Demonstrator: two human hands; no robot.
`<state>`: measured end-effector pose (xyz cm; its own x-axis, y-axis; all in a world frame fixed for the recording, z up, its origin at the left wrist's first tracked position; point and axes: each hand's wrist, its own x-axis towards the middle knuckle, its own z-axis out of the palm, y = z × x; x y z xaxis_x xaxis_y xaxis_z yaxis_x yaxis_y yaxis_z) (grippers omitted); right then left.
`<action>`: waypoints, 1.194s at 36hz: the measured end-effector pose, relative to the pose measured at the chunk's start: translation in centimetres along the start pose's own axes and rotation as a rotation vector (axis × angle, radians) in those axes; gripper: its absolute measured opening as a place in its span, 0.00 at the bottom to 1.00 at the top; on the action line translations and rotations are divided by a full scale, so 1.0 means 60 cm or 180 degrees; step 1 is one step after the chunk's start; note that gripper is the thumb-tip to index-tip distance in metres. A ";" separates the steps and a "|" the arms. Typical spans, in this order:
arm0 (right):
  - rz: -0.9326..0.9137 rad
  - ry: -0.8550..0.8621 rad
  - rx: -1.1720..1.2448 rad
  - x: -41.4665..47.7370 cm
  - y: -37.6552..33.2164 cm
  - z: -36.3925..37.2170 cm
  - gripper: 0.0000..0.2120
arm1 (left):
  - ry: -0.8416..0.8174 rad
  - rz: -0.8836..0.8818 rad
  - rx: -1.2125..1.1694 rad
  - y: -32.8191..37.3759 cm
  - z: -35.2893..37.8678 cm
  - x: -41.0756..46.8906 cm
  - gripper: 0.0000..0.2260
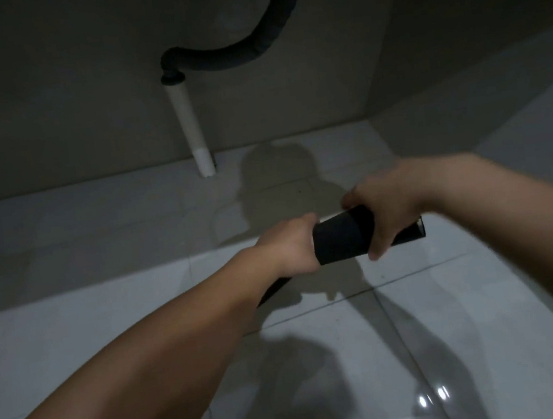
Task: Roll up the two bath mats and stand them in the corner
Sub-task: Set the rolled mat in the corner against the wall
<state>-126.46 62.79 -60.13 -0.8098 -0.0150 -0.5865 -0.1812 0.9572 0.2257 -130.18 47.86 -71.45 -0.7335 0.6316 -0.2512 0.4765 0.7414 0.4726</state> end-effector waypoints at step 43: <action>0.0338 0.1212 0.4245 0.059 0.426 0.345 0.38 | 0.0491 -0.1565 -0.4711 0.413 0.149 0.367 0.08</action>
<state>-122.42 93.19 -72.53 -0.9255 0.2037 -0.3192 0.3786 0.5058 -0.7751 -130.20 82.18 -72.84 -0.7527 0.3069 -0.5825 -0.6285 -0.0717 0.7745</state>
